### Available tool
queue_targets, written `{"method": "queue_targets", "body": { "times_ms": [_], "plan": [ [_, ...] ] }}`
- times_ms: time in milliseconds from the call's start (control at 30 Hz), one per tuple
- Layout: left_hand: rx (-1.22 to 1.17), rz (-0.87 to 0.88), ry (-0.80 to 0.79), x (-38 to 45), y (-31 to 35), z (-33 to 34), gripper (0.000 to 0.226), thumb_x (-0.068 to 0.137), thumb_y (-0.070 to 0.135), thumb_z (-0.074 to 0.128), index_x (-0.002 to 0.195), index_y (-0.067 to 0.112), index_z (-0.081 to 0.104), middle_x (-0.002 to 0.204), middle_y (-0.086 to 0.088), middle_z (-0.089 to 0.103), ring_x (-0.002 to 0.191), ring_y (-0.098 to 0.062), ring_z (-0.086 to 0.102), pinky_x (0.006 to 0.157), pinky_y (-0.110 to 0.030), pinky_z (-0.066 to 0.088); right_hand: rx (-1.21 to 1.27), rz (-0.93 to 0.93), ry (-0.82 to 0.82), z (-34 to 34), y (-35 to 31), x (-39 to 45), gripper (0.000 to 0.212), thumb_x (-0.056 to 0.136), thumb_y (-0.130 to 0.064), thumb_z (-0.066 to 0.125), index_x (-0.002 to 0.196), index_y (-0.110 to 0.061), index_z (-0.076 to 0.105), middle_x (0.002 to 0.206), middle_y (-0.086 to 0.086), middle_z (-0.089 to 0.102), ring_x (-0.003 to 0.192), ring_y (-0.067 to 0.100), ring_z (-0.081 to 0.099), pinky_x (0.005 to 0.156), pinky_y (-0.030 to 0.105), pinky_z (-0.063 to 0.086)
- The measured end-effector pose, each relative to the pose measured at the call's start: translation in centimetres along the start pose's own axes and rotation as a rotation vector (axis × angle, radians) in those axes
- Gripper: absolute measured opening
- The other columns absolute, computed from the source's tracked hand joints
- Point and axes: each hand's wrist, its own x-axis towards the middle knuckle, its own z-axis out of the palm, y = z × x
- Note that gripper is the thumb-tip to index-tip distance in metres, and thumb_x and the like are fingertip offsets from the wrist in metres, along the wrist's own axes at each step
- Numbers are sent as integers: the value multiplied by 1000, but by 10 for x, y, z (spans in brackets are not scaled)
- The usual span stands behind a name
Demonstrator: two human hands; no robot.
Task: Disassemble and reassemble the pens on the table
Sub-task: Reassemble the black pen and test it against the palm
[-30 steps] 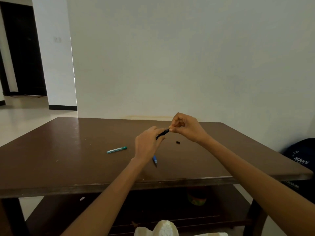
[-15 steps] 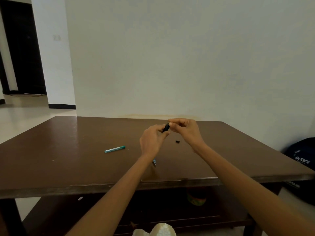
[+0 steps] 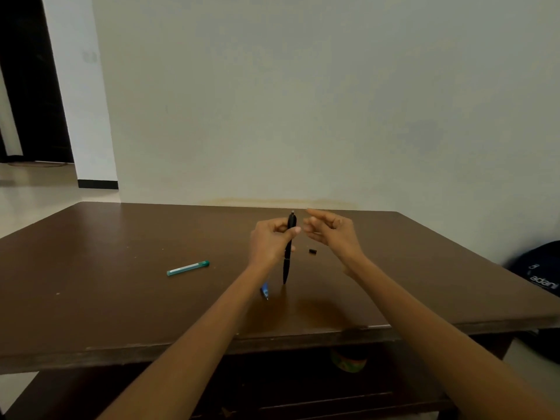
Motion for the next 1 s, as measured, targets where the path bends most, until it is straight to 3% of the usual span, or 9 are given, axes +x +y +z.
{"method": "queue_targets", "body": {
  "times_ms": [67,133,200,400,533,667,800,1000],
  "plan": [
    [-75,-60,29,8,-5,3,14,81,19,69,95,21,69,76,11,67,61,-14,69,65,-32,59,-415,-17,73,-8,25,13,27,93,-8,53,119,-7,63,100,7,70,83,9,66,86,25,54],
    [-133,-99,47,16,-9,5,21,81,17,69,102,14,67,77,8,67,60,-13,68,57,-24,58,-875,-21,-60,-15,48,26,30,94,-11,51,123,-10,59,117,8,64,100,15,61,94,26,48],
    [-160,-100,48,20,-12,6,22,82,17,69,103,14,66,79,6,67,59,-13,68,54,-22,56,-1145,5,-244,-16,61,35,34,95,-17,49,129,-14,55,126,7,57,113,21,55,98,33,44],
    [-183,-95,41,25,-15,4,25,82,17,69,107,12,65,82,4,68,62,-17,68,58,-26,58,-1307,32,-311,-9,61,52,22,92,-13,54,110,-12,67,113,6,68,100,19,63,93,35,50],
    [-179,-96,45,21,-11,-3,22,82,17,69,104,13,66,79,3,67,62,-18,68,60,-28,59,-1104,23,-208,-8,49,43,31,92,-7,53,122,-7,60,121,9,64,107,19,61,95,29,45],
    [-143,-74,38,14,0,-12,20,81,20,70,100,15,68,81,3,69,61,-18,69,62,-31,59,-391,80,18,4,17,26,26,93,-7,54,117,-4,63,105,9,67,83,12,64,82,22,51],
    [-94,-25,34,6,17,-22,14,81,23,70,94,18,70,81,1,69,60,-20,69,66,-37,59,173,110,64,18,-30,12,15,91,-3,56,103,-5,65,101,4,65,90,12,64,78,18,55],
    [-20,43,19,-8,42,-29,12,81,26,71,92,25,70,79,8,68,57,-14,69,62,-32,59,301,33,-9,24,-82,-3,9,86,-10,65,94,-10,68,87,3,70,82,12,68,77,20,56]
  ]
}}
